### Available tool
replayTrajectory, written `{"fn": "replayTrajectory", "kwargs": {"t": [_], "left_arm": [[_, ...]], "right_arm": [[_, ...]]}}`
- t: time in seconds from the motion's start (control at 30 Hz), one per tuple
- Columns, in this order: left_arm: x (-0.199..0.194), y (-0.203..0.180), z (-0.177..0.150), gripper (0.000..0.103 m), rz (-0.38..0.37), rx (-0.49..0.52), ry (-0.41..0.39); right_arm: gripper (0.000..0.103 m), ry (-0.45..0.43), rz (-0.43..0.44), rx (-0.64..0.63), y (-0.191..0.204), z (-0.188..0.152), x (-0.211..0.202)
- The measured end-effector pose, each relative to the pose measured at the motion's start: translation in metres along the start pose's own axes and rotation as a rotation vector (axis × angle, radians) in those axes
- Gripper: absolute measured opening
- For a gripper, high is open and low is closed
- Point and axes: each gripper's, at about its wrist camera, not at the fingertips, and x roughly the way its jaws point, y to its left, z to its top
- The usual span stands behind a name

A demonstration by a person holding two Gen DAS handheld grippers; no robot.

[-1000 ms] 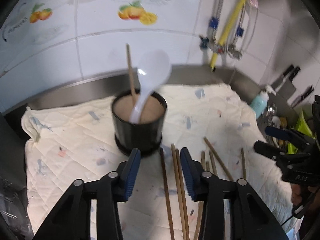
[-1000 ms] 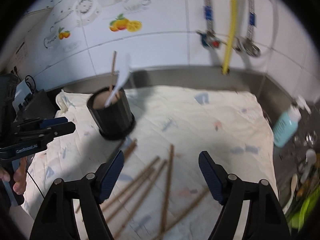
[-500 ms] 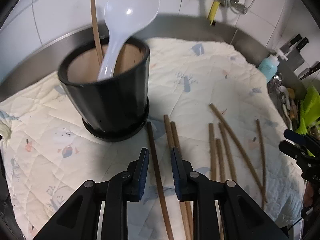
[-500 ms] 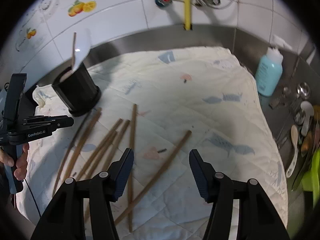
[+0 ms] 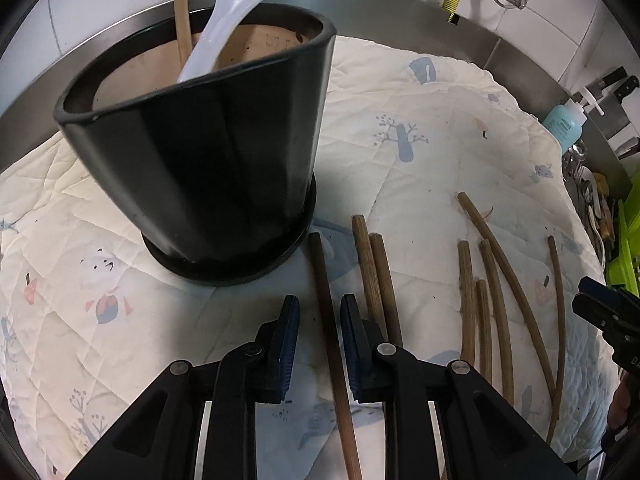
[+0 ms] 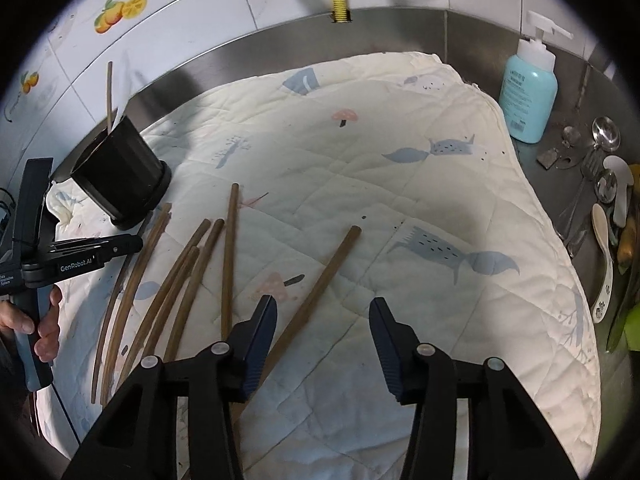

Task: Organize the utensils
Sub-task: 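Grasp another chopstick with the right tool while the left tool holds its chopstick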

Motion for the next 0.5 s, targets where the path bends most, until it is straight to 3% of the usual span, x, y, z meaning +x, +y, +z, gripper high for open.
{"fn": "replayTrajectory", "kwargs": {"t": [0.2,0.5], "left_arm": [[0.004,-0.007,0.002,0.009,0.015,0.038,-0.009],[-0.007,-0.009,-0.005,0.006,-0.008,0.039,-0.040]], "right_arm": [[0.044,0.015,0.003,0.046,-0.008,0.001,0.006],[0.032,0.035,0.044,0.125,-0.015,0.012,0.023]]}}
